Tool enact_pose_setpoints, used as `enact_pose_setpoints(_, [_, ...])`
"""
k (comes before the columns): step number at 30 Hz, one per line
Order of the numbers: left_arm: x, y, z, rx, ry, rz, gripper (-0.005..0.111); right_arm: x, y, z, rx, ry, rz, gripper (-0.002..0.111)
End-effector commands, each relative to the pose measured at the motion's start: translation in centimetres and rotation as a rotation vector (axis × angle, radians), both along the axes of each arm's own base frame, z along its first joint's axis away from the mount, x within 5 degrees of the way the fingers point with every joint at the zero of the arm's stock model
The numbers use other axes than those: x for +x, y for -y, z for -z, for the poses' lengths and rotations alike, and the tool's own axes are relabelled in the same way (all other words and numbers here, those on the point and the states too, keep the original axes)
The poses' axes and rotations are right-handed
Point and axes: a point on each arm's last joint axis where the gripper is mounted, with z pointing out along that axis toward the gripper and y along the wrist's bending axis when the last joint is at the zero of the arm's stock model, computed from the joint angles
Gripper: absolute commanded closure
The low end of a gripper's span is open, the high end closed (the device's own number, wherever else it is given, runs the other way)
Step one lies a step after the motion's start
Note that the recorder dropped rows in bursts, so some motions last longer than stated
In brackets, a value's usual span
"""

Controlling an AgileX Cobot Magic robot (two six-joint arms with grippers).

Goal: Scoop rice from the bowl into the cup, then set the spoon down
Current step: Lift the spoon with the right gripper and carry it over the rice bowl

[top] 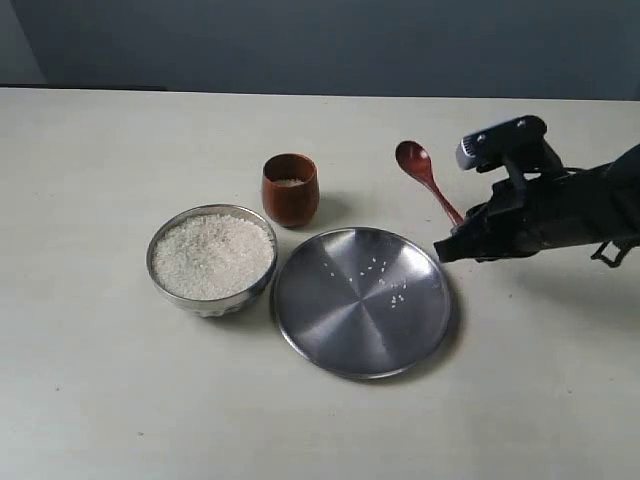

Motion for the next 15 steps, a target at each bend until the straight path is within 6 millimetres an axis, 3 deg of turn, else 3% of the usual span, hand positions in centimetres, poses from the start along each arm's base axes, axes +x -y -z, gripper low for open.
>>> enact_pose_setpoints(1, [0.1, 0.0, -0.2, 0.003, 0.014, -0.002, 0.106, -1.4, -0.2, -3.2, 0.015, 0.053, -0.093, 0.109])
enact_pose_setpoints(8, [0.1, 0.0, -0.2, 0.003, 0.014, -0.002, 0.106, -3.4, -1.6, -7.4, -0.137, 0.010, -0.244, 0.109])
enact_pose_setpoints(15, [0.1, 0.0, -0.2, 0.003, 0.014, -0.002, 0.106, -4.3, -5.2, -11.4, -0.228, 0.011, -0.379, 0.109])
